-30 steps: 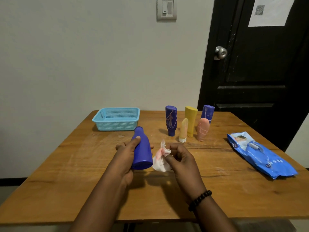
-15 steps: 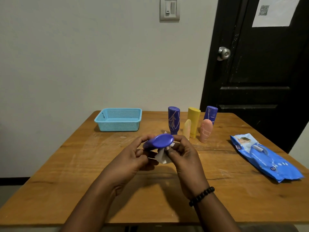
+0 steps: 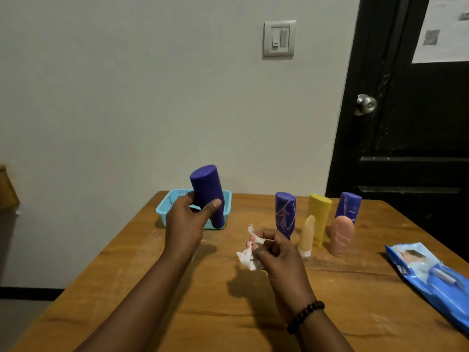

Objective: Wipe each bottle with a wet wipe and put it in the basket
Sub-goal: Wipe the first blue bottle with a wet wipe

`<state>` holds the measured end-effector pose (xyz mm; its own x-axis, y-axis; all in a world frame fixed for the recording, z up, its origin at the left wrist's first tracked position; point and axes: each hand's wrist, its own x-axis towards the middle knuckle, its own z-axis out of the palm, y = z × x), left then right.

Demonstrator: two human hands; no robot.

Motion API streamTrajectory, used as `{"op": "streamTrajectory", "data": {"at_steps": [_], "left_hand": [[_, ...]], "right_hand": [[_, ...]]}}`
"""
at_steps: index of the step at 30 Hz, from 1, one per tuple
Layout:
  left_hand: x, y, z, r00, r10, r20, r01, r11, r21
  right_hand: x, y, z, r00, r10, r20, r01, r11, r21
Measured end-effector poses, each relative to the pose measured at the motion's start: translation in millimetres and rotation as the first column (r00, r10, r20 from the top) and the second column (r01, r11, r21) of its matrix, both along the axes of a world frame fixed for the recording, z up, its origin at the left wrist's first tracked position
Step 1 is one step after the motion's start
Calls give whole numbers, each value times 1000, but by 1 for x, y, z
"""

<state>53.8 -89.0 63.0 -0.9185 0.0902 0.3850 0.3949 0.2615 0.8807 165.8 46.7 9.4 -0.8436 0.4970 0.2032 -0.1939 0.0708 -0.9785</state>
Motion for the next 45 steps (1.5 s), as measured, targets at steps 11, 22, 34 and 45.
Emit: {"op": "streamTrajectory", "data": {"at_steps": [11,22,34,45], "left_hand": [[-156,55,0,998,56,-11,-57,975,-217],[-202,75,-23,997,-64,37,73,921,-383],[-209,71,-32,989,-73,127,121,896,-427],[-208,73,-38,990,-23,137,71,932,-356]], "right_hand": [[-76,20,-19,990,-6,141,-11,993,114],[-79,37,-32,991,19,129,-18,1000,-13],[-79,42,-28,988,39,150,-27,996,-81],[-76,43,-27,988,45,146,-35,997,-71]]}}
